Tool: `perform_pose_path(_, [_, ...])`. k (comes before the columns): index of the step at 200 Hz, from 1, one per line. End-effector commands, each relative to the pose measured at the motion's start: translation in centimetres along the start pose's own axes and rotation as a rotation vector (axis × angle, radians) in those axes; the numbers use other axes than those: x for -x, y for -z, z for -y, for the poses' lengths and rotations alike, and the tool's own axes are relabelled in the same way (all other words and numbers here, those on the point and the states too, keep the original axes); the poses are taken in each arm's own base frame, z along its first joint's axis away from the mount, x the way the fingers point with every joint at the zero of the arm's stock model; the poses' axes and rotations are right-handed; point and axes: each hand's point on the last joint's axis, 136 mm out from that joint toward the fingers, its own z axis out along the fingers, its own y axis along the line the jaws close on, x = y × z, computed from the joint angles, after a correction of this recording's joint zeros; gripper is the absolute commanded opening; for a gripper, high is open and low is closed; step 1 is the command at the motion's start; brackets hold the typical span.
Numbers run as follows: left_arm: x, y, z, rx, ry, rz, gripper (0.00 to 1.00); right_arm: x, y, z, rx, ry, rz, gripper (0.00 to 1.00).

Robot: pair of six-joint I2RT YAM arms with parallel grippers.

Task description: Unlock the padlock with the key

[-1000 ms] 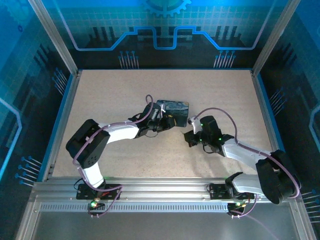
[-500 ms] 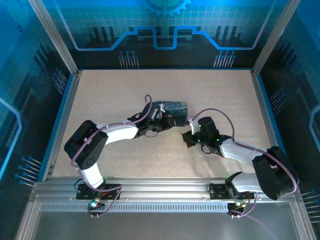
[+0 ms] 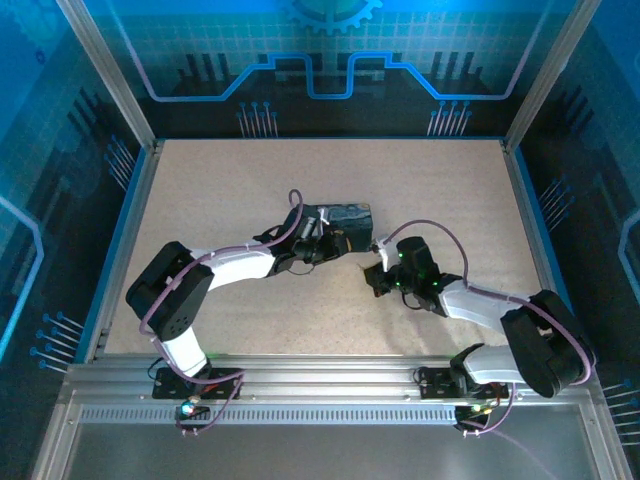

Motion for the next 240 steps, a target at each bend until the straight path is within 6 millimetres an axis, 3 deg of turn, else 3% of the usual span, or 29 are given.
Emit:
perform_pose_path(1, [0.8, 1.2, 2.7, -0.074, -0.021, 0.032, 0.11, 0.3, -0.5, -0.8, 0.048, 0.032, 0.024, 0.00])
perform_pose_path(240, [0.8, 1.1, 2.4, -0.055, -0.016, 0.030, 0.11, 3.7, -1.7, -0.4, 0.109, 0.014, 0.103, 0.00])
